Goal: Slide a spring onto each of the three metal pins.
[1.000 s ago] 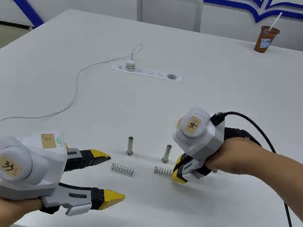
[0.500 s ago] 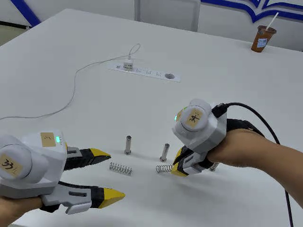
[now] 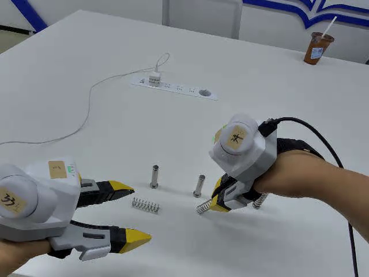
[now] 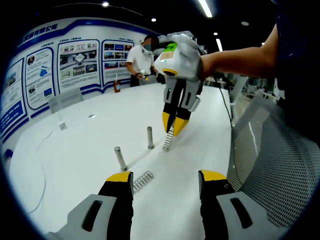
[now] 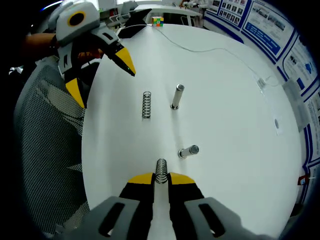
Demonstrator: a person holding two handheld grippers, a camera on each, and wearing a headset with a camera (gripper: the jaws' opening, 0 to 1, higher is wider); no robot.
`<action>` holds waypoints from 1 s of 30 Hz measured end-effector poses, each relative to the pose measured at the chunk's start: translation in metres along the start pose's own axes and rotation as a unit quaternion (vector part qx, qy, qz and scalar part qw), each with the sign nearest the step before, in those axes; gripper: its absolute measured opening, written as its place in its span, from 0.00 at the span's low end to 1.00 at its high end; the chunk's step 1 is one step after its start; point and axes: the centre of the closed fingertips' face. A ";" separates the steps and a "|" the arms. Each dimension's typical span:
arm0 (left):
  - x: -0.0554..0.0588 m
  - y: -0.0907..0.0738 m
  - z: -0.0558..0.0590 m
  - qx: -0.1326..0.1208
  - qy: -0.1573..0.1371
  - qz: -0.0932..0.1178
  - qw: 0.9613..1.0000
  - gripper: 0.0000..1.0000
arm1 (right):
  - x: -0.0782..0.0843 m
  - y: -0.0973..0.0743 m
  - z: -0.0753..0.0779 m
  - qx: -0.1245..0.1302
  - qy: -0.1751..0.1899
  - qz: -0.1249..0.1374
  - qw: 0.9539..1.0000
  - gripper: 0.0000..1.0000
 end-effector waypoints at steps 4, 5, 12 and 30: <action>0.000 0.000 -0.001 -0.001 0.000 0.001 1.000 0.54 | 0.001 -0.001 0.001 -0.001 0.001 -0.002 1.000 0.12; 0.000 -0.001 -0.001 -0.001 0.000 0.001 1.000 0.54 | 0.001 -0.001 0.001 -0.001 0.001 -0.002 1.000 0.12; 0.000 -0.001 0.000 -0.001 -0.001 0.002 1.000 0.54 | 0.002 -0.002 0.002 -0.001 0.003 -0.004 1.000 0.12; -0.001 -0.003 -0.002 -0.005 -0.002 0.007 1.000 0.54 | -0.007 -0.034 0.006 -0.008 0.016 0.007 1.000 0.11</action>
Point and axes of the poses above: the centre of the closed fingertips' face, and the gripper's own axes: y roughly forward along the fingers, z roughly to its right, x roughly out of its underside, and after that the axes turned 9 degrees about -z, right-handed
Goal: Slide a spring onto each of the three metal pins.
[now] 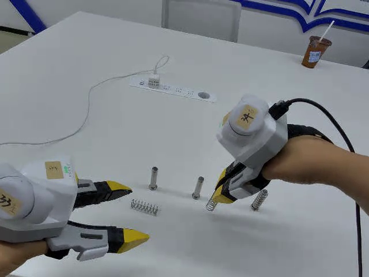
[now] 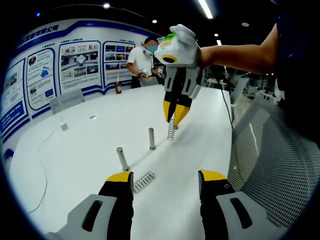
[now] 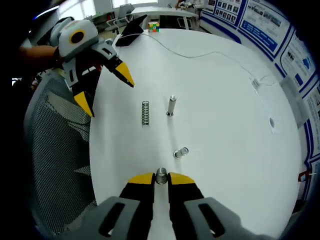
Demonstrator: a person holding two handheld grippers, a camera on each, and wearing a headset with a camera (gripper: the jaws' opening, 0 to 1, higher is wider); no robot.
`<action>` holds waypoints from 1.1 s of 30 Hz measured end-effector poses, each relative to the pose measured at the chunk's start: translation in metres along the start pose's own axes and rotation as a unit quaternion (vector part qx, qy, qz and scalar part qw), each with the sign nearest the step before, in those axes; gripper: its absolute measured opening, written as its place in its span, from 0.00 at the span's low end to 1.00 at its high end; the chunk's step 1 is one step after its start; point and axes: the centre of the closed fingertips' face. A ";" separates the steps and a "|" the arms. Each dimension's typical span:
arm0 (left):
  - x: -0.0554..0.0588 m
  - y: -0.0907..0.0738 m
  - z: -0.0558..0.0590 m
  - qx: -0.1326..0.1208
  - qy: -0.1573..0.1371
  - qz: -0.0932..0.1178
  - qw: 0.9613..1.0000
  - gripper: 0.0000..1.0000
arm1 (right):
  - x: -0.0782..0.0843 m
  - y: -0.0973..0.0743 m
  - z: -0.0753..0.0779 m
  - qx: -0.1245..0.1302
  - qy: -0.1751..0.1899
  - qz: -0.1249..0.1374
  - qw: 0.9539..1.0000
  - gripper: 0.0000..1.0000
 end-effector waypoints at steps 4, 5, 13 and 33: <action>0.000 -0.001 0.000 -0.002 -0.001 0.001 1.000 0.54 | -0.003 -0.009 0.003 0.006 -0.006 -0.001 1.000 0.11; 0.000 -0.001 -0.001 -0.002 -0.001 0.001 1.000 0.54 | -0.004 -0.011 0.004 0.007 -0.007 -0.001 1.000 0.11; 0.001 -0.003 -0.001 -0.004 -0.003 0.002 1.000 0.54 | -0.017 -0.029 0.017 0.023 -0.017 0.003 1.000 0.11; 0.004 -0.006 -0.004 -0.013 -0.010 0.003 1.000 0.54 | -0.036 -0.025 0.025 0.026 -0.026 0.006 0.999 0.11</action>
Point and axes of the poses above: the centre of the closed fingertips' face, and the gripper's own axes: y roughly forward along the fingers, z roughly to its right, x roughly out of its underside, and after that the axes turned 9 degrees about -z, right-handed
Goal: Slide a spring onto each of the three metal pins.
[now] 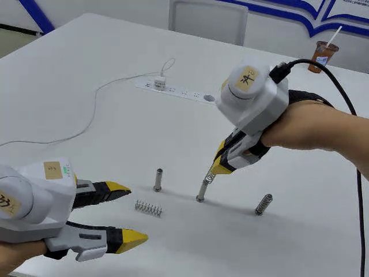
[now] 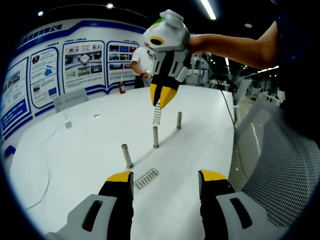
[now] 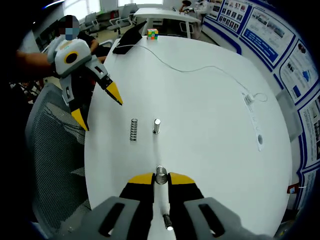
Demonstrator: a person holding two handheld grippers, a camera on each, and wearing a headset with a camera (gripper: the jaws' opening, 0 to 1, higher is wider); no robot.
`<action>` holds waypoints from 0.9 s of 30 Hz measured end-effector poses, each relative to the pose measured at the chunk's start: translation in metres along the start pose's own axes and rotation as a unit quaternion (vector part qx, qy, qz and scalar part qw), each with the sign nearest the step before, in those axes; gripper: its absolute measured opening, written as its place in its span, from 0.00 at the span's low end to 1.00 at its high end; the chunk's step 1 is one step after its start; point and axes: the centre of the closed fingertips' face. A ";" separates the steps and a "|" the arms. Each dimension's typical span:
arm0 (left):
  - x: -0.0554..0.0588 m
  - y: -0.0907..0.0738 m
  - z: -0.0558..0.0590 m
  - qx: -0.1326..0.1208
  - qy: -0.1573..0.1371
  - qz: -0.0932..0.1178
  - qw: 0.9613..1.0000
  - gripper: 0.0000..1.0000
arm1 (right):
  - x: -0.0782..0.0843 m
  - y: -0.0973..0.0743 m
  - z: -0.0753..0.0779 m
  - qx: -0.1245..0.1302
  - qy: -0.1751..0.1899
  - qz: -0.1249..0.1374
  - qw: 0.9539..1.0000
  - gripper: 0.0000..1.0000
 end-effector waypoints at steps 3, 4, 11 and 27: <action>0.001 0.000 0.000 -0.001 -0.001 0.000 1.000 0.54 | -0.001 0.001 0.000 -0.001 0.000 -0.002 1.000 0.11; 0.001 0.000 0.000 -0.001 -0.001 0.000 1.000 0.54 | -0.001 0.002 0.000 -0.002 0.000 -0.002 1.000 0.11; 0.001 -0.001 -0.002 -0.003 -0.003 0.000 1.000 0.54 | 0.000 0.005 0.000 -0.005 -0.002 -0.008 1.000 0.11; 0.003 -0.002 -0.002 -0.006 -0.007 -0.001 1.000 0.53 | 0.004 0.020 0.005 -0.018 0.002 -0.022 1.000 0.11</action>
Point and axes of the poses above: the centre of the closed fingertips' face, and the gripper's own axes: y roughly forward along the fingers, z roughly to its right, x roughly out of its underside, and after that the axes turned 9 degrees about -z, right-handed
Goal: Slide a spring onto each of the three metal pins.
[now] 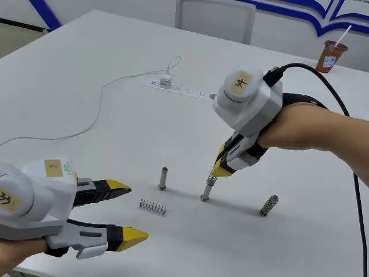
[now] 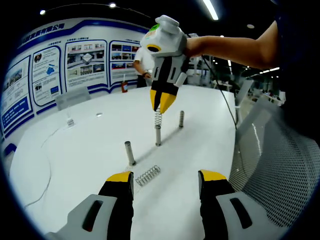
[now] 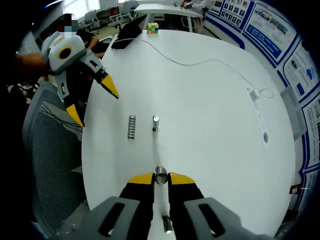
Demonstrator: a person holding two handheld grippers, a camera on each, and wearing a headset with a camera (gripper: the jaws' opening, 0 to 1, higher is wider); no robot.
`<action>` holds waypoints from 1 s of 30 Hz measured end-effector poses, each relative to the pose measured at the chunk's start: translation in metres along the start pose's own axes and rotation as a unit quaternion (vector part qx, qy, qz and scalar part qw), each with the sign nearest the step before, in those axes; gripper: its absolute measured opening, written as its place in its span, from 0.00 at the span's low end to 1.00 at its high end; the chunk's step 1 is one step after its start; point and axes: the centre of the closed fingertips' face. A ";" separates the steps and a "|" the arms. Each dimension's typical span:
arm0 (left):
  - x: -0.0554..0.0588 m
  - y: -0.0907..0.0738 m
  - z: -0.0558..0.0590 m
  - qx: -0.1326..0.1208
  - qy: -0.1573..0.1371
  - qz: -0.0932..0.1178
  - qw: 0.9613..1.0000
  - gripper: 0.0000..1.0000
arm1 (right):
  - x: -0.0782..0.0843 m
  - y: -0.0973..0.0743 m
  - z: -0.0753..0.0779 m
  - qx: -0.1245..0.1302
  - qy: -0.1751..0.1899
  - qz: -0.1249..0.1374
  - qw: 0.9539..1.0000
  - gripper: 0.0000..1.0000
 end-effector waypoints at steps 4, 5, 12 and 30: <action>0.001 0.000 0.000 0.000 -0.001 -0.001 1.000 0.53 | 0.001 0.006 0.003 -0.005 0.002 -0.005 1.000 0.11; 0.001 0.000 0.000 0.000 -0.001 -0.001 1.000 0.53 | 0.001 0.007 0.003 -0.007 0.004 -0.006 1.000 0.11; 0.002 0.000 -0.001 0.000 -0.003 -0.002 1.000 0.53 | 0.004 0.015 0.004 -0.015 0.007 -0.013 1.000 0.11; 0.004 0.001 0.001 0.001 -0.006 -0.005 1.000 0.53 | 0.008 0.037 0.000 -0.025 0.018 -0.020 0.999 0.12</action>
Point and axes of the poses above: the centre of the closed fingertips' face, and the gripper's own axes: y roughly forward along the fingers, z roughly to its right, x roughly out of its underside, and after that the axes turned 9 degrees about -z, right-handed
